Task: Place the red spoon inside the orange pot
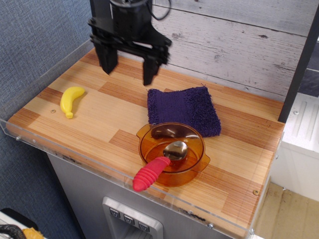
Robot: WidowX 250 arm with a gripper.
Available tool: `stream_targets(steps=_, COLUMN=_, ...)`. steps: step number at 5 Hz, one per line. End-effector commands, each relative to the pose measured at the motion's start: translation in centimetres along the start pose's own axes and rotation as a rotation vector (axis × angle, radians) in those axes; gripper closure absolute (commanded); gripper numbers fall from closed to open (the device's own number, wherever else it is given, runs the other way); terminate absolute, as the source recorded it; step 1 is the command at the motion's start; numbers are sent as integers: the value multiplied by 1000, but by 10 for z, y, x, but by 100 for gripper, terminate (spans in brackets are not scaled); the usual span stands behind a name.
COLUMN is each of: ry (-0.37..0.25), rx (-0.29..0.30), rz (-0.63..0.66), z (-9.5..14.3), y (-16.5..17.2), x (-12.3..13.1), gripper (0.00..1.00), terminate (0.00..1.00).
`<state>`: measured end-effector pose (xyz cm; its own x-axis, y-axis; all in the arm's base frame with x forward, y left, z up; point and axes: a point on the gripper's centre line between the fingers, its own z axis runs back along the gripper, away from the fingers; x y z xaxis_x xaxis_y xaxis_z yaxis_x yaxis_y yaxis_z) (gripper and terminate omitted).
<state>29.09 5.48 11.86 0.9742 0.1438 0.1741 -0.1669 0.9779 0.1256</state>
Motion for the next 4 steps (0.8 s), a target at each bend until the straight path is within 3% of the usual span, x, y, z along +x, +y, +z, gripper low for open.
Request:
stream_targets(steps=1, ry=-52, rx=-7, rz=154, z=-7, y=54, x=48, gripper=0, terminate=0)
stream_targets(steps=2, ry=-78, rx=-5, rz=293, z=-15, y=73, x=69, gripper=0, terminate=0)
stream_targets(steps=3, ry=-85, rx=1, rz=342, z=-17, y=81, x=78, gripper=0, terminate=0)
stream_targets(steps=4, ry=-85, rx=1, rz=342, z=-17, y=81, x=78, gripper=0, terminate=100)
